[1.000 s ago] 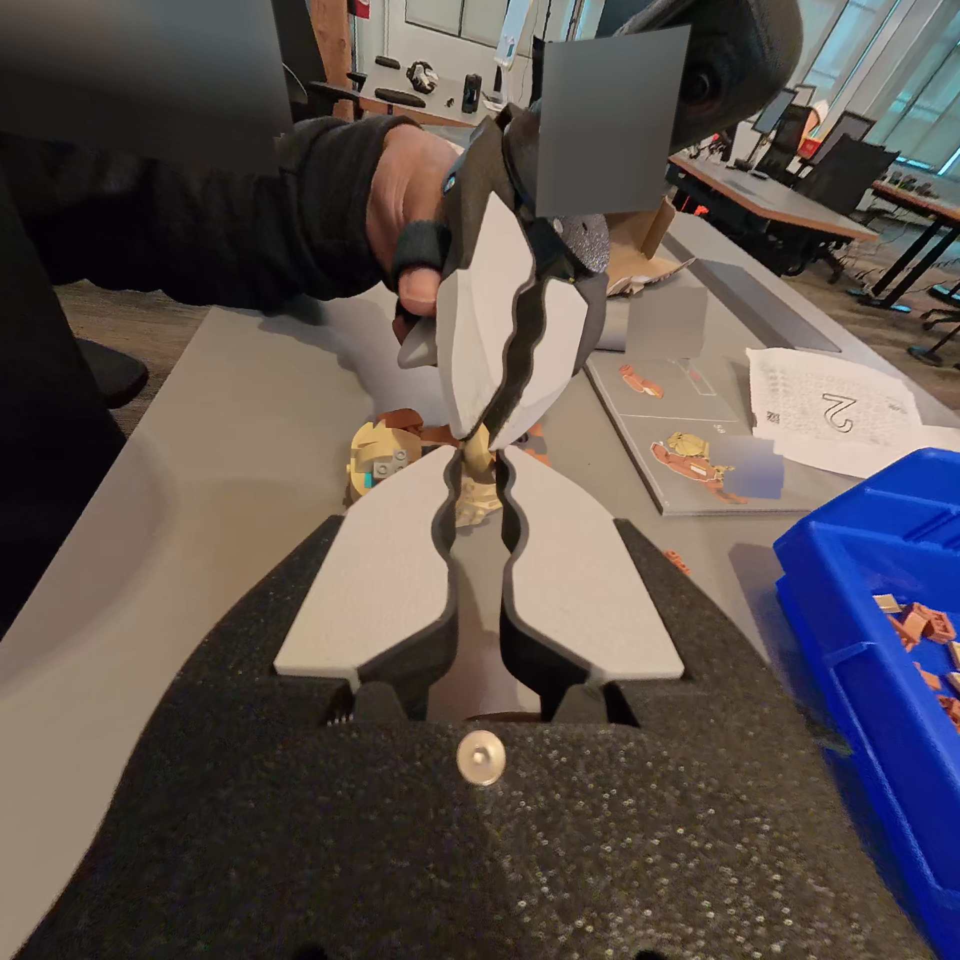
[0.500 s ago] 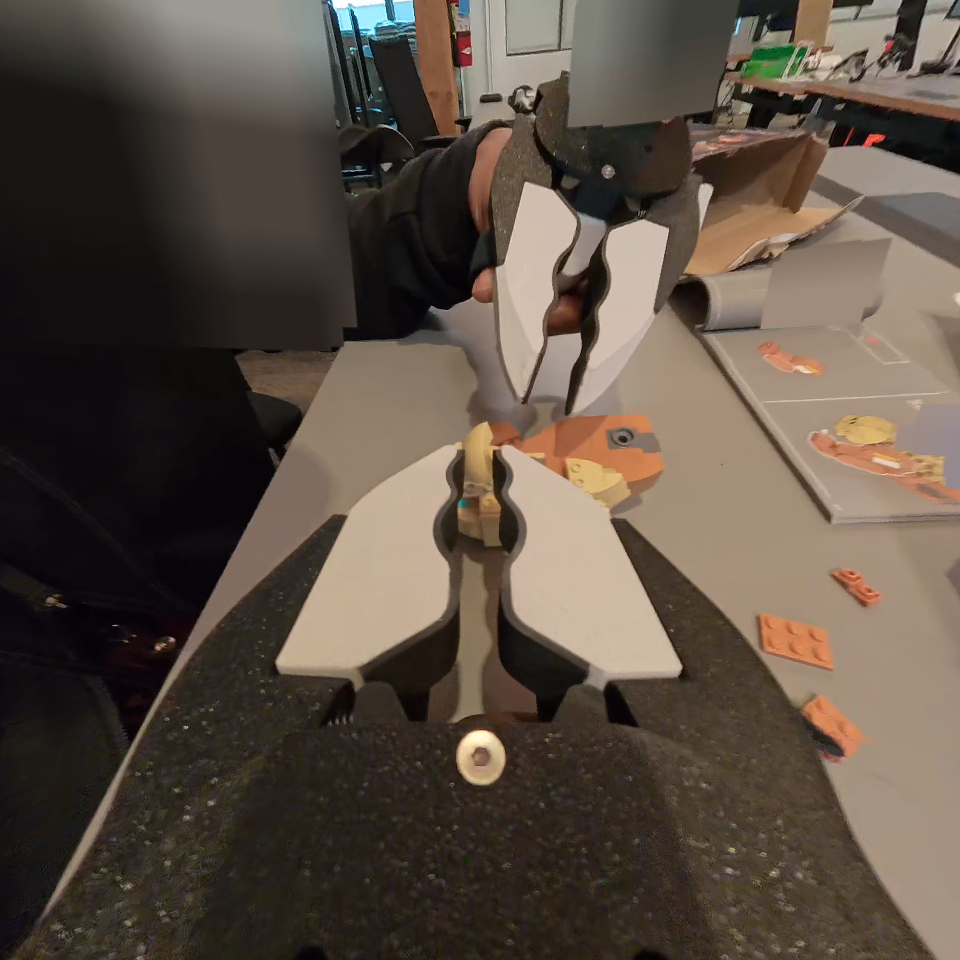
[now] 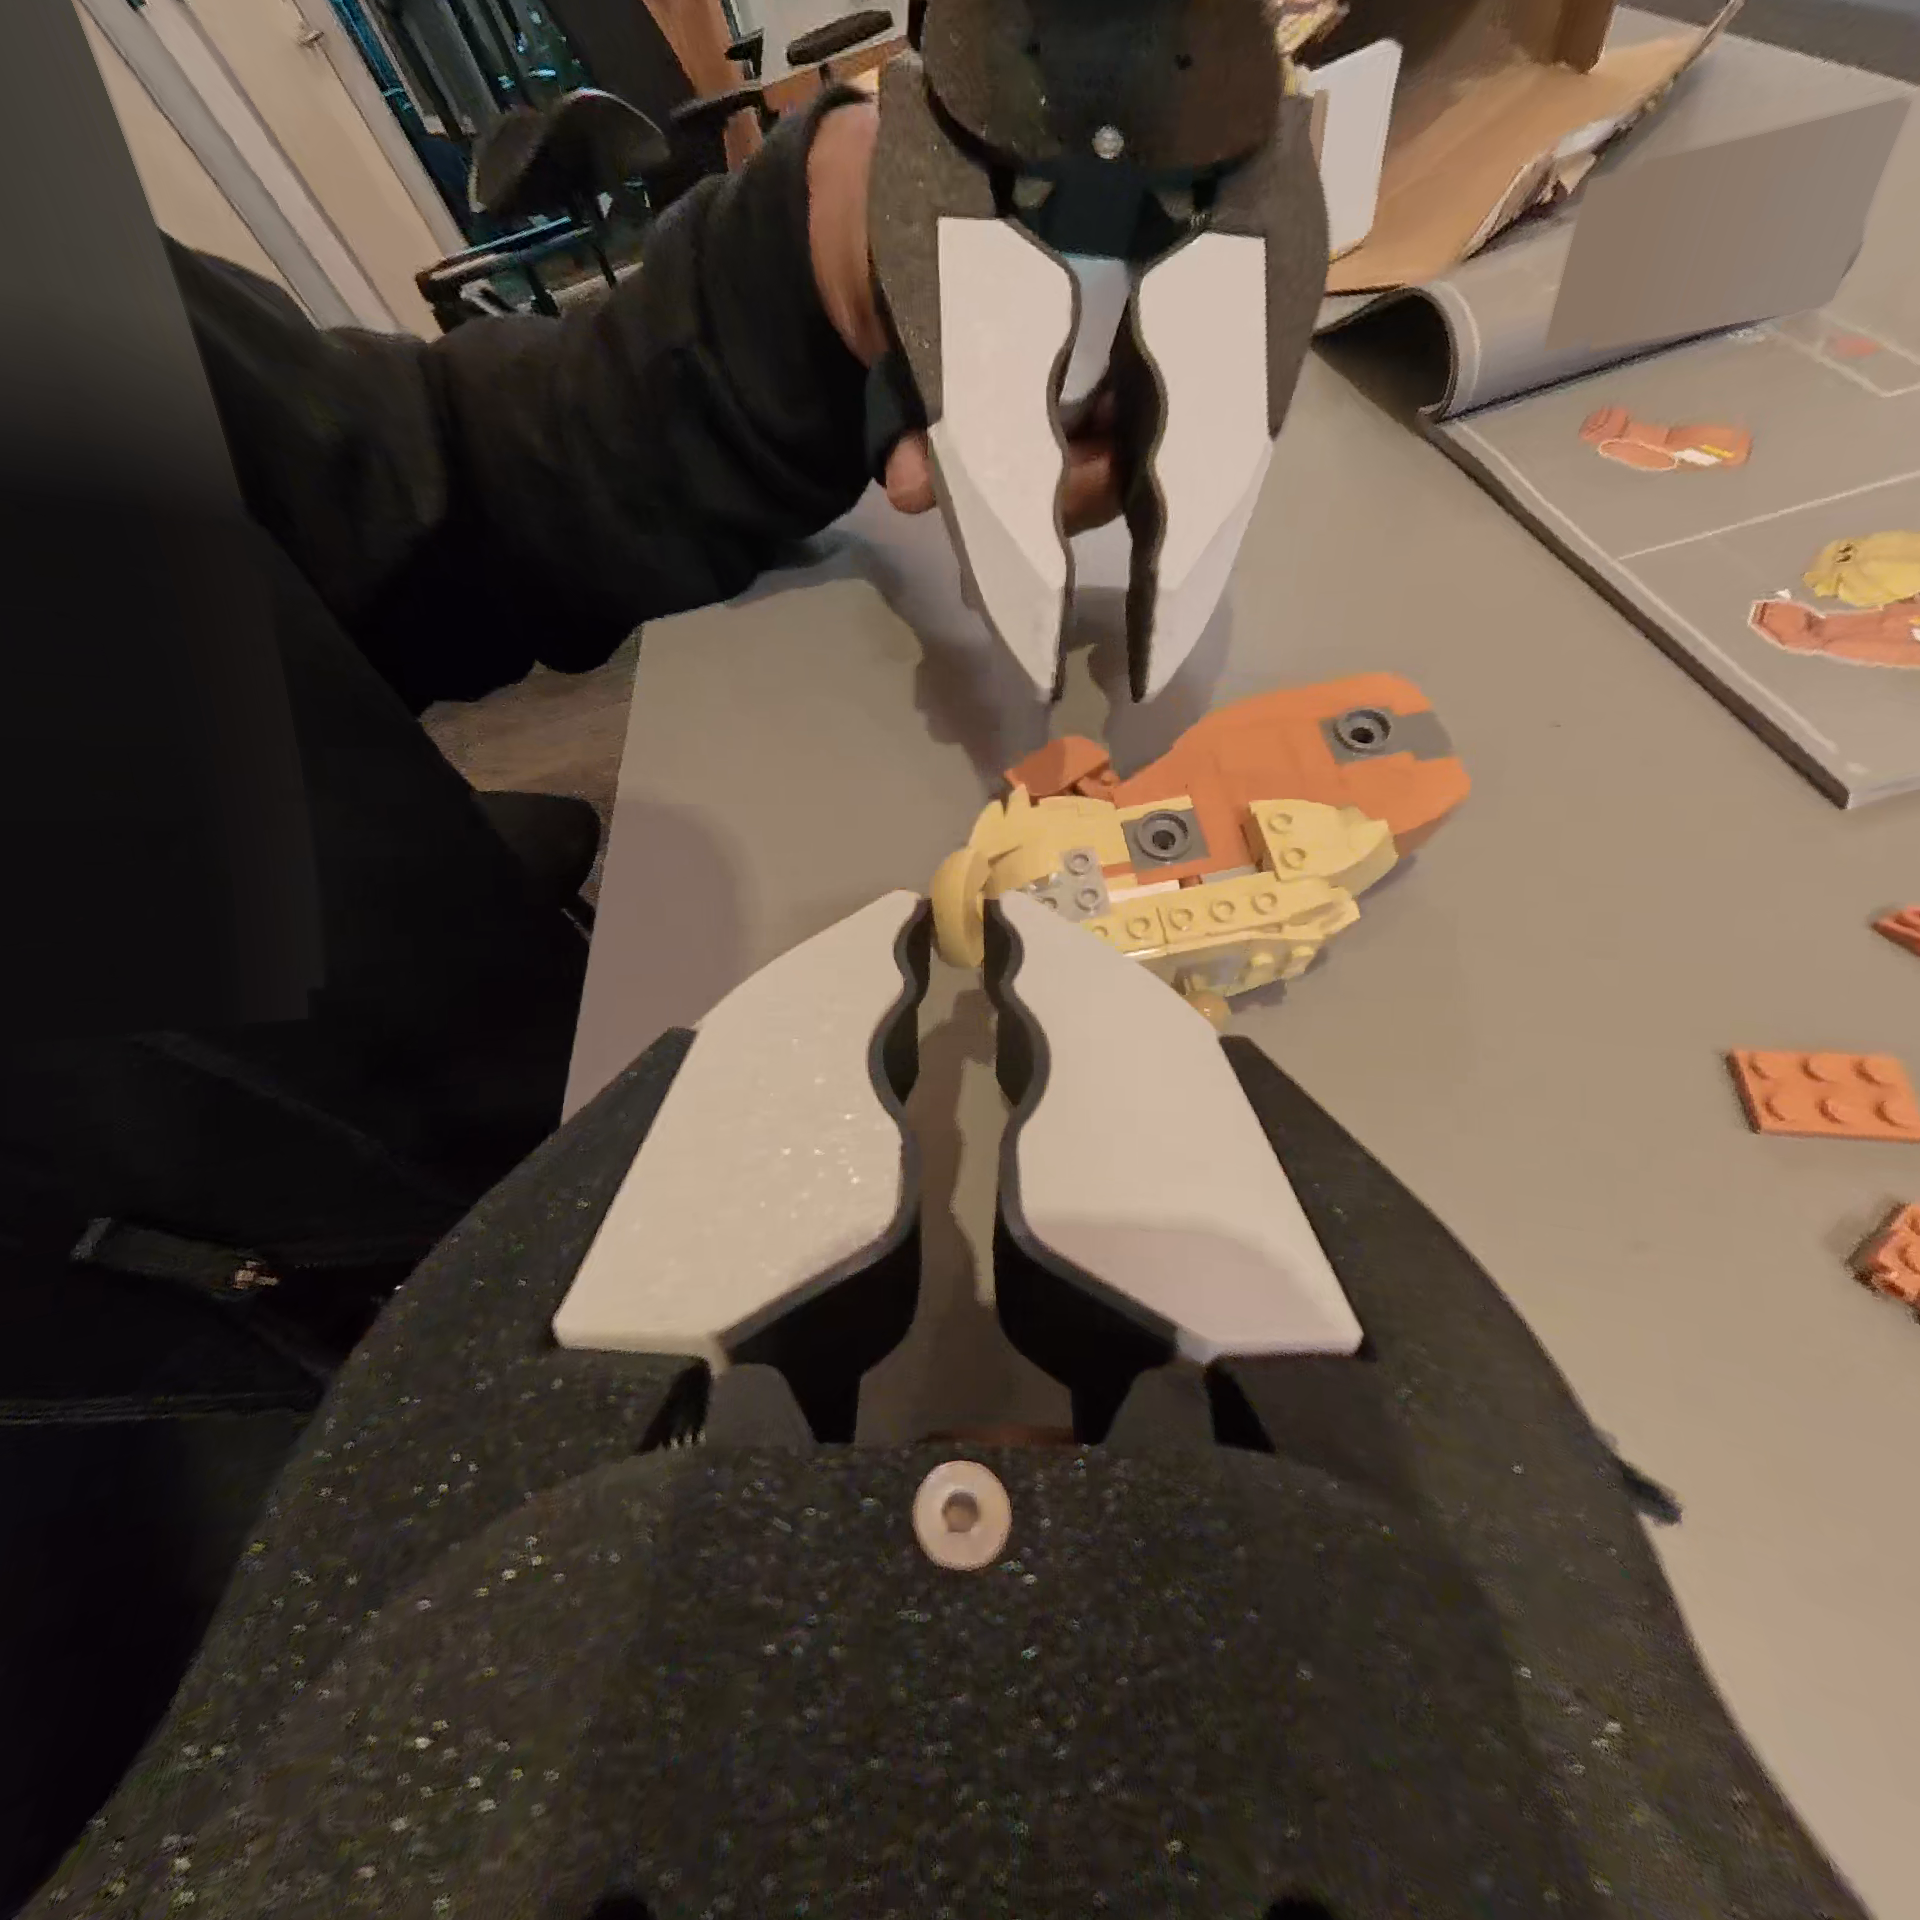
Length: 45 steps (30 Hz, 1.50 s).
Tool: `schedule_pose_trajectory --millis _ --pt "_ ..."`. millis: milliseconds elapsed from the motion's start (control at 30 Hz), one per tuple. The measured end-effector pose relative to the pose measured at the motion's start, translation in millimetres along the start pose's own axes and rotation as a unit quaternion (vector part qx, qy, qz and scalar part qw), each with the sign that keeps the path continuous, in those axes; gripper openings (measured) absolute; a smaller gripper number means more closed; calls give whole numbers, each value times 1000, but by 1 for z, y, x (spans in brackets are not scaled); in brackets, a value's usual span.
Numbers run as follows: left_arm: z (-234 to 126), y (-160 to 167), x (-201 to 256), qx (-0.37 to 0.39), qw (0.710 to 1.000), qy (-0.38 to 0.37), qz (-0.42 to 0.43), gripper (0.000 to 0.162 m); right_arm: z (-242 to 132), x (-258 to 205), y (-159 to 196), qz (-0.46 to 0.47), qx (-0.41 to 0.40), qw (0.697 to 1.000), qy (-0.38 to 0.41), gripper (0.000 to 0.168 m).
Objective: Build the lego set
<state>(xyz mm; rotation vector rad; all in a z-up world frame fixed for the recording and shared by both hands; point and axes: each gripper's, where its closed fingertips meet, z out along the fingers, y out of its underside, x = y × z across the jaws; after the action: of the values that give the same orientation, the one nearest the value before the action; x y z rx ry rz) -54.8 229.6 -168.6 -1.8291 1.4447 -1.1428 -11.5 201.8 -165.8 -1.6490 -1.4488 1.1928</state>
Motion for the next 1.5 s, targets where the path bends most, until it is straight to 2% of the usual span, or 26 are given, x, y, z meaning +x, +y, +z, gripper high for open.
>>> schedule_pose_trajectory --millis 300,400,467,633,767,867,967,1500 --pt "3 20 5 3 999 -33 -7 15 1 9 3 8 1 999 52 9" --pt "0 26 3 -2 998 -65 22 17 4 8 7 -6 -18 998 60 9" --pt "-2 30 1 -8 995 -88 49 21 5 8 8 -13 -22 998 65 9" --pt "1 36 -4 -26 987 -131 93 44 5 9 7 -8 -16 997 70 8" --pt "7 41 -11 -54 982 -159 88 48 5 10 7 -4 -16 997 72 8" --pt "13 43 -12 -69 979 -170 89 46 7 8 8 -6 -20 997 70 9" --pt "17 47 -13 -91 976 -176 94 38 9 8 10 -7 -27 997 67 9" --pt "18 47 -14 -89 976 -179 84 37 10 14 12 -61 -40 987 146 10"
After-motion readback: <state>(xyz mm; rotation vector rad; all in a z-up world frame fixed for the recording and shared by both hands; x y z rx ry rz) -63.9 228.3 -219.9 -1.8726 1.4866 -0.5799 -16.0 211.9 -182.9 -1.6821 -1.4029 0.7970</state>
